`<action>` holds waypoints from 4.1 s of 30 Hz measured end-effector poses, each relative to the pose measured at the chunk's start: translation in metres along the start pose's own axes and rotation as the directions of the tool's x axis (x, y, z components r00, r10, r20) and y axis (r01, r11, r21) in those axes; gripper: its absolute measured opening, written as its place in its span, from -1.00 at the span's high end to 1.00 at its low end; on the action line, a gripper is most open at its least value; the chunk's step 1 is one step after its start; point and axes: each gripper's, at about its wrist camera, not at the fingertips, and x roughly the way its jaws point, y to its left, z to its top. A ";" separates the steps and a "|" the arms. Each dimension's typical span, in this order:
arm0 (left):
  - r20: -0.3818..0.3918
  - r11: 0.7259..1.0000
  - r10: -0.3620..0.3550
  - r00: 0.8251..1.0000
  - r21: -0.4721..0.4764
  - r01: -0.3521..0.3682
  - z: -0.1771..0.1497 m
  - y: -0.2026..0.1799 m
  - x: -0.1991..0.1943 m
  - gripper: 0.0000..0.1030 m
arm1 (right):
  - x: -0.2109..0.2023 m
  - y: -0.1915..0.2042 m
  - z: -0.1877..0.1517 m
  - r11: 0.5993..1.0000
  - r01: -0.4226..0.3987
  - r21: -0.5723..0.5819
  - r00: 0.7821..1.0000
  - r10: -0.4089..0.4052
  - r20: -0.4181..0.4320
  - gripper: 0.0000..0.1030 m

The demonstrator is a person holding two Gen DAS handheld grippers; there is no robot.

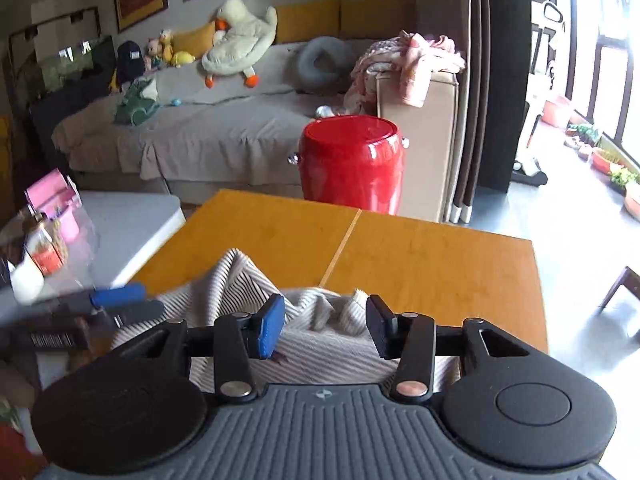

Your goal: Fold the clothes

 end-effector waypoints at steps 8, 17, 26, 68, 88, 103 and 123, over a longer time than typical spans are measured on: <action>-0.014 0.999 0.012 1.000 0.038 -0.012 -0.007 0.003 0.001 -0.81 | 0.104 -0.007 0.017 0.974 -0.046 0.223 0.973 0.094 -0.211 0.11; -0.050 0.998 -0.010 0.999 0.064 0.013 -0.012 0.000 0.006 -0.83 | 0.148 -0.036 0.003 0.836 -0.153 0.528 0.942 0.285 -0.178 0.23; -0.121 0.999 0.022 0.992 0.038 -0.017 -0.020 0.009 0.023 -0.85 | 0.078 -0.024 0.071 0.976 -0.102 0.194 0.987 0.074 0.144 0.05; -0.121 0.938 0.187 0.975 0.316 -0.141 -0.003 -0.022 0.021 -0.91 | 0.009 -0.095 -0.046 0.923 0.381 0.046 0.918 -0.384 0.098 0.21; -0.165 0.918 0.059 0.984 0.396 0.012 -0.036 -0.066 -0.031 -0.91 | -0.061 -0.054 -0.148 0.973 0.231 -0.015 0.973 -0.231 0.029 0.93; -0.071 0.985 -0.044 0.997 0.164 0.055 -0.037 -0.043 -0.013 -0.96 | -0.165 -0.124 -0.021 0.916 0.247 0.317 0.860 -0.358 0.363 0.94; -0.263 0.854 -0.050 0.963 0.489 0.178 -0.077 -0.056 -0.090 -1.00 | 0.067 0.006 -0.011 0.977 -0.104 0.185 0.991 0.086 0.104 0.93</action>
